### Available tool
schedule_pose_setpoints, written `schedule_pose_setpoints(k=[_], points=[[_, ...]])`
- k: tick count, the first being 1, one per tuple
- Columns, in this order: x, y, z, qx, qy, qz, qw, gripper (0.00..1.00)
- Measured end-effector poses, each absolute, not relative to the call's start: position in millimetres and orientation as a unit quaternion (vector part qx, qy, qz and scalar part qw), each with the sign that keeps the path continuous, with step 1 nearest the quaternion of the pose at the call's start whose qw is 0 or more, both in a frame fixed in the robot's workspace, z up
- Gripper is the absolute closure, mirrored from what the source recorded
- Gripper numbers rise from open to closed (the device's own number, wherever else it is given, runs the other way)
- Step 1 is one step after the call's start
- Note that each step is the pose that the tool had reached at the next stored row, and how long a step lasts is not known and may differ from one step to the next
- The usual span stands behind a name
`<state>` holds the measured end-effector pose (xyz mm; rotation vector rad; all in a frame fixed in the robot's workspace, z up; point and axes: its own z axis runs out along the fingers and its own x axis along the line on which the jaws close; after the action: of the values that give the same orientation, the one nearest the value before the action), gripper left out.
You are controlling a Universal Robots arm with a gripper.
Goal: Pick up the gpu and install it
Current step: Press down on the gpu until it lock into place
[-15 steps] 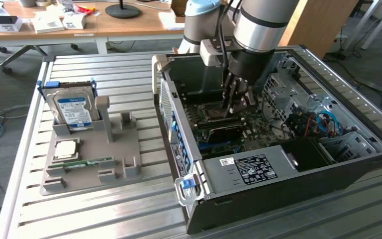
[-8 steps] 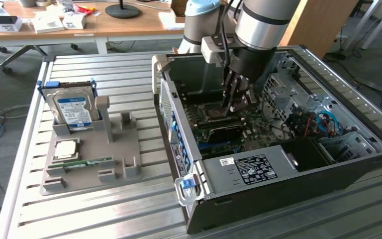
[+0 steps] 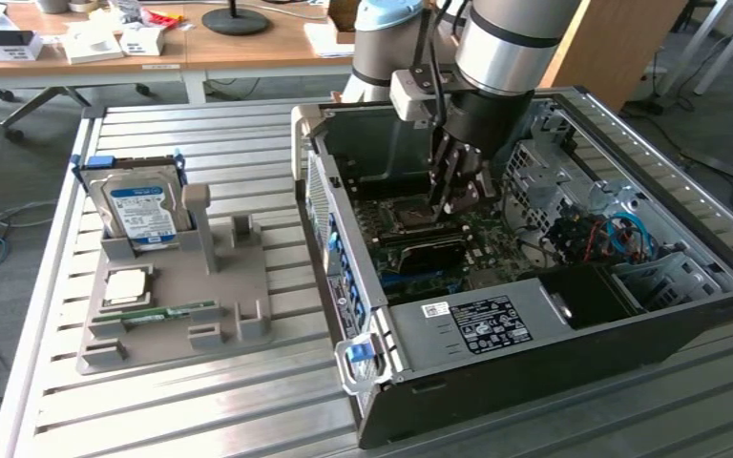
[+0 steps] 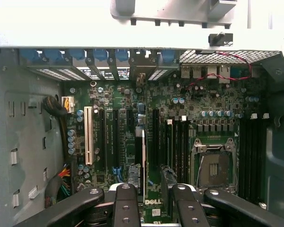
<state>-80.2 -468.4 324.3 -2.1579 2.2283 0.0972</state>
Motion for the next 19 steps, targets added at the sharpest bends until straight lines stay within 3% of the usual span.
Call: schedule_pose_setpoints(k=[10,14,19], points=[[-80.2,-468.3,324.3,-0.695,0.718,0.031,0.019,0.68],[-80.2,-468.4,324.3,-0.695,0.718,0.031,0.019,0.86],[-80.2,-468.3,324.3,-0.695,0.718,0.031,0.019,0.89]])
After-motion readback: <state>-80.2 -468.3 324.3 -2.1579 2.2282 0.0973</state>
